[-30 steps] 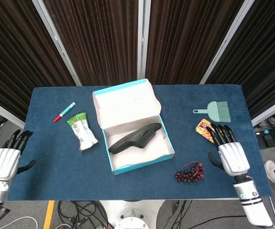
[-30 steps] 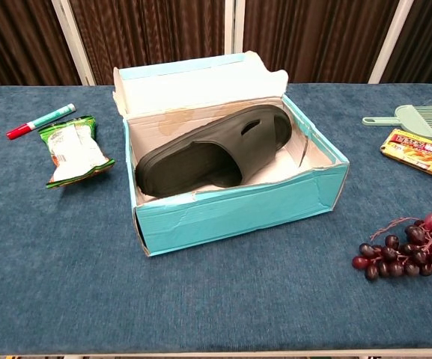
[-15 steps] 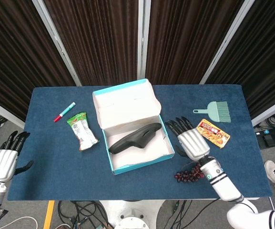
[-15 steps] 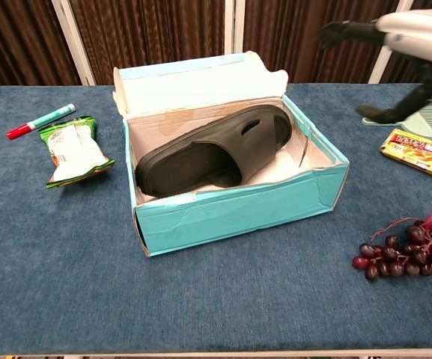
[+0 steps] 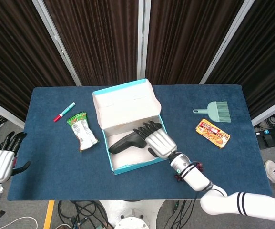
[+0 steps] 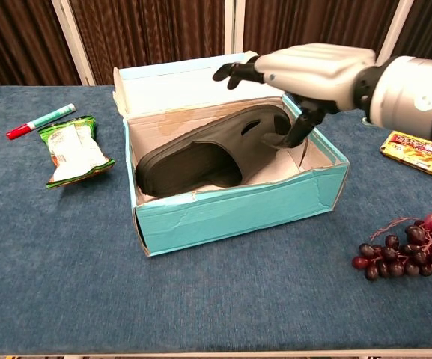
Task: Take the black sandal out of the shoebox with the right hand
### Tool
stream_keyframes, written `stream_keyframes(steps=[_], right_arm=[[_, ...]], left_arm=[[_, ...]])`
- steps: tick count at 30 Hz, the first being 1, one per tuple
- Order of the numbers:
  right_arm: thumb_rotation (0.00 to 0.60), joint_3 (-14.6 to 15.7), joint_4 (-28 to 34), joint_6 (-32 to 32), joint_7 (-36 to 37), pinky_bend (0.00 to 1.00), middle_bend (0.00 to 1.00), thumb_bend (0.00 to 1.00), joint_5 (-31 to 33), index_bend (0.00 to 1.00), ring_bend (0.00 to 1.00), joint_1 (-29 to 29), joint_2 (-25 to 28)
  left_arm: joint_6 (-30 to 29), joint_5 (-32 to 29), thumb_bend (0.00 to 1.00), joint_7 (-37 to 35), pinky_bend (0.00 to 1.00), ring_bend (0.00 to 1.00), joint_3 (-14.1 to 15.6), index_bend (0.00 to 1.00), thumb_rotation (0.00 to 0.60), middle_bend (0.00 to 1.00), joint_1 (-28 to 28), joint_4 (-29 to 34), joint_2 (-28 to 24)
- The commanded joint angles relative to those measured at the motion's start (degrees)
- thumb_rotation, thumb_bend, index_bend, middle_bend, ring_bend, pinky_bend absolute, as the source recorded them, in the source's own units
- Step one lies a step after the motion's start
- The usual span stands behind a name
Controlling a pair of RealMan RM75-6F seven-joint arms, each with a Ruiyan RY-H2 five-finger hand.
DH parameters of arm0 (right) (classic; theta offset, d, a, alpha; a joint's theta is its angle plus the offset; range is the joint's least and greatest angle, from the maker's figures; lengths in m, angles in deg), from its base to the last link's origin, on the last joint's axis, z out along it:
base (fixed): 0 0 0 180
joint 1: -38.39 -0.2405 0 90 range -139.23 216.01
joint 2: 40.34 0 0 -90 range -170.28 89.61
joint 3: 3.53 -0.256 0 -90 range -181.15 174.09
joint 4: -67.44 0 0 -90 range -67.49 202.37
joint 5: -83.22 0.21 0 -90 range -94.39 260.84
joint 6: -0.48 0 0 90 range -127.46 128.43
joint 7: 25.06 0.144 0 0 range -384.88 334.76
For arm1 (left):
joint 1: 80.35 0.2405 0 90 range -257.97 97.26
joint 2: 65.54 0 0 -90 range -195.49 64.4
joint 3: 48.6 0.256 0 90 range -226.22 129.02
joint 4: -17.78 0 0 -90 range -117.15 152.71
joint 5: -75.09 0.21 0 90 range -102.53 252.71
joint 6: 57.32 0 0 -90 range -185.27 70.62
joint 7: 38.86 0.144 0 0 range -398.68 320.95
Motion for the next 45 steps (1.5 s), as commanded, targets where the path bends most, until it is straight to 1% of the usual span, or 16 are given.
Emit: stream_keyframes(steps=[1,5,11,16,23,30,35,40,45], right_arm=[[0.6,0.3,-2.2,-1.8,-2.1,0.0,0.12,0.3,3.1,0.02,0.0,-2.7,-2.2],[0.6,0.7,-4.6,-3.0,-4.0,0.01,0.12,0.3,6.3,0.02,0.0,-5.9,-4.8],[0.6,1.5,-7.5,-3.5,-4.9,0.02,0.12,0.3,8.8,0.02,0.01,-9.2,-8.2],[0.6,2.1,-9.7,-3.6,-5.0,0.04,0.13,0.31,9.9,0.03,0.02,-11.2,-10.4],[0.6,2.1,-13.0,-3.3,-4.3,0.06,0.15,0.31,10.3,0.06,0.04,-13.7,-13.1],[0.6,2.2,-16.6,-1.2,-6.4,0.11,0.2,0.31,11.9,0.14,0.09,-15.7,-16.0],[0.6,2.8,-17.7,-0.7,-7.3,0.14,0.25,0.32,12.9,0.2,0.13,-16.5,-17.3],[0.6,3.2,-19.0,-0.8,-7.7,0.15,0.26,0.33,14.0,0.22,0.14,-17.3,-18.4],[0.6,3.9,-19.9,-0.3,-8.0,0.22,0.3,0.33,14.0,0.28,0.19,-17.6,-19.2]], left_arm=[[-0.2,-0.1,0.19,-0.3,0.29,0.03,-0.1,0.1,0.6,0.11,0.1,-0.2,0.1],[-0.1,-0.1,0.19,-0.8,0.29,0.03,-0.1,0.1,0.6,0.11,0.1,-0.8,-0.1],[-0.1,0.0,0.19,-1.6,0.29,0.03,-0.4,0.1,0.6,0.11,-0.1,-1.3,-0.4],[0.1,-0.3,0.19,-2.4,0.29,0.03,-0.4,0.1,0.6,0.11,-0.1,-1.9,-0.3],[0.0,-0.4,0.19,-3.9,0.29,0.03,-0.4,0.1,0.6,0.11,0.2,-2.8,-0.4],[-0.1,-0.6,0.19,-5.2,0.29,0.03,-0.5,0.1,0.6,0.11,0.3,-3.7,-0.4],[0.2,-1.0,0.19,-5.8,0.29,0.03,-0.5,0.1,0.6,0.11,0.5,-4.5,-0.2],[0.3,-1.0,0.19,-6.5,0.29,0.03,-0.4,0.1,0.6,0.11,0.6,-5.4,0.1],[0.4,-1.2,0.19,-7.0,0.29,0.03,-0.4,0.1,0.6,0.11,0.6,-5.9,0.4]])
